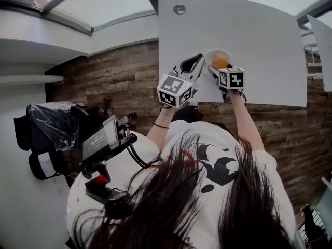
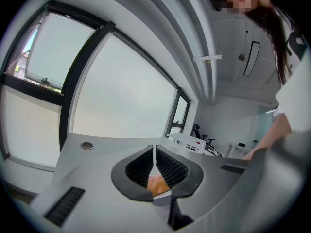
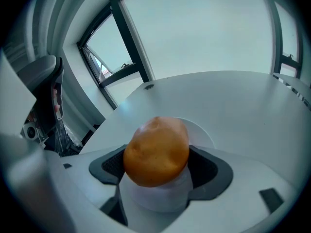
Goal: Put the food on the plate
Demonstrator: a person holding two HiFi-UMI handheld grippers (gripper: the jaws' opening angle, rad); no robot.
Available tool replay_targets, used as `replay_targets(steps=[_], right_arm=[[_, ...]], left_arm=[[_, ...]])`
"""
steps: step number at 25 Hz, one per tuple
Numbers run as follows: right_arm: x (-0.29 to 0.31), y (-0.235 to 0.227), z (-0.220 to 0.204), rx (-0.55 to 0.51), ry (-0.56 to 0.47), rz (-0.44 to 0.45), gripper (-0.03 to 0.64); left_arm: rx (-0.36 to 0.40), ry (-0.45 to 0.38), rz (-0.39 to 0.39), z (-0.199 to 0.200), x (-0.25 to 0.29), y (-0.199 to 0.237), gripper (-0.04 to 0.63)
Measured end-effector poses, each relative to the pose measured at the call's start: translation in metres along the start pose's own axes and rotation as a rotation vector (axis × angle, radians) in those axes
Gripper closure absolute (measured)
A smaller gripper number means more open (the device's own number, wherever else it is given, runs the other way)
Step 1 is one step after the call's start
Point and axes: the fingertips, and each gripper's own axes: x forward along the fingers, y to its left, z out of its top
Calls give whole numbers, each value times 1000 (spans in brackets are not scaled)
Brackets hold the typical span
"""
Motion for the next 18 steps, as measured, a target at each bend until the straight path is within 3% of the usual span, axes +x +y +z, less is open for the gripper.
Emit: replay_targets(steps=[9, 18], right_arm=[[-1, -8, 3, 24, -5, -52, 233], [-15, -12, 2, 70, -39, -31, 233]], left_arm=[[2, 3, 0, -2, 0, 1, 589], [5, 7, -5, -3, -2, -1, 589]])
